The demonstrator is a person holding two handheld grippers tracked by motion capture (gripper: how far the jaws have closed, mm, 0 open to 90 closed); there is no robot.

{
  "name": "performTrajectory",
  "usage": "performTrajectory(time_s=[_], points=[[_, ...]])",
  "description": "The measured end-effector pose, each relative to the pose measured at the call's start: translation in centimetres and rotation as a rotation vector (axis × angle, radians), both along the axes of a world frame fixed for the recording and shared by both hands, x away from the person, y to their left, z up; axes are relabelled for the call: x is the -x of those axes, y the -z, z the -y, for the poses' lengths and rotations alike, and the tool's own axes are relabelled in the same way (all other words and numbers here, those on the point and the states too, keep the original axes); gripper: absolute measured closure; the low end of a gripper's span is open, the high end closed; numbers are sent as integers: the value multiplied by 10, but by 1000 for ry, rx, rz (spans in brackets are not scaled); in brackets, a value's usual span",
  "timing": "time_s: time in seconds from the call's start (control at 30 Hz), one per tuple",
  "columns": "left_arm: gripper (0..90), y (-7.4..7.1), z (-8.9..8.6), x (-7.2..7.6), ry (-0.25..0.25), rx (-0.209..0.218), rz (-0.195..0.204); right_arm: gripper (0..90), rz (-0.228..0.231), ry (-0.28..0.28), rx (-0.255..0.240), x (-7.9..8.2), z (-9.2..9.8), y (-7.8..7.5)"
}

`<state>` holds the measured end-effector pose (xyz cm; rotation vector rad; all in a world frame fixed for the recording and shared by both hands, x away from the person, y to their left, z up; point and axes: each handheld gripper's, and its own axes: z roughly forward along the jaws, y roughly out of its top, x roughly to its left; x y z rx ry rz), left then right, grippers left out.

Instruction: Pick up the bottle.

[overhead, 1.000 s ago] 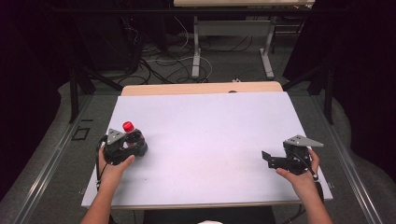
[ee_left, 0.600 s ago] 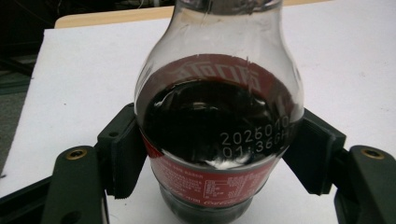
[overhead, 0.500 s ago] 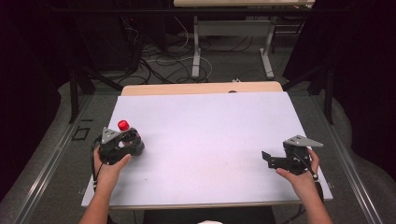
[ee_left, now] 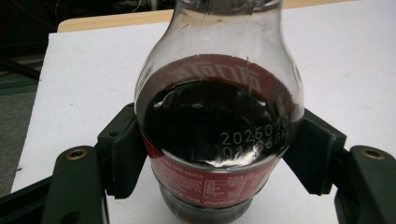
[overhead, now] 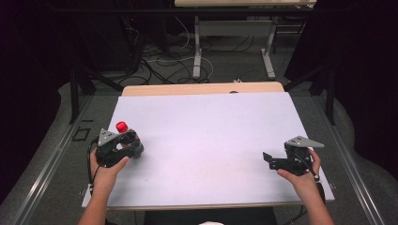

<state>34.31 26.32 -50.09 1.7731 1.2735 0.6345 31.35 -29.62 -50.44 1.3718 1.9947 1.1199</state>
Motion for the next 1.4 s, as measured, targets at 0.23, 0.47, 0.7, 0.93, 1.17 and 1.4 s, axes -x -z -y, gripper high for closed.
performTrajectory(time_s=[0.23, 0.47, 0.7, 0.93, 1.17, 1.4], points=[[302, -6, 6, 4, 27, -5, 7, 70, -9, 0, 9, 0, 0, 0], [302, -14, 22, 9, 80, -22, 6, 73, 4, -5, 25, 0, -1, -1], [301, -24, 42, 13, 127, -25, 16, 74, 13, -26, 51, 1, -7, -6], [301, -35, 73, 11, 210, -26, 22, 81, 25, -73, 30, 4, -21, -27], [301, -44, 115, 12, 320, -35, 18, 150, 70, -162, 45, 3, -48, -58], [301, -42, 154, 14, 417, -31, 6, 151, 86, -267, 57, 0, -82, -75]])
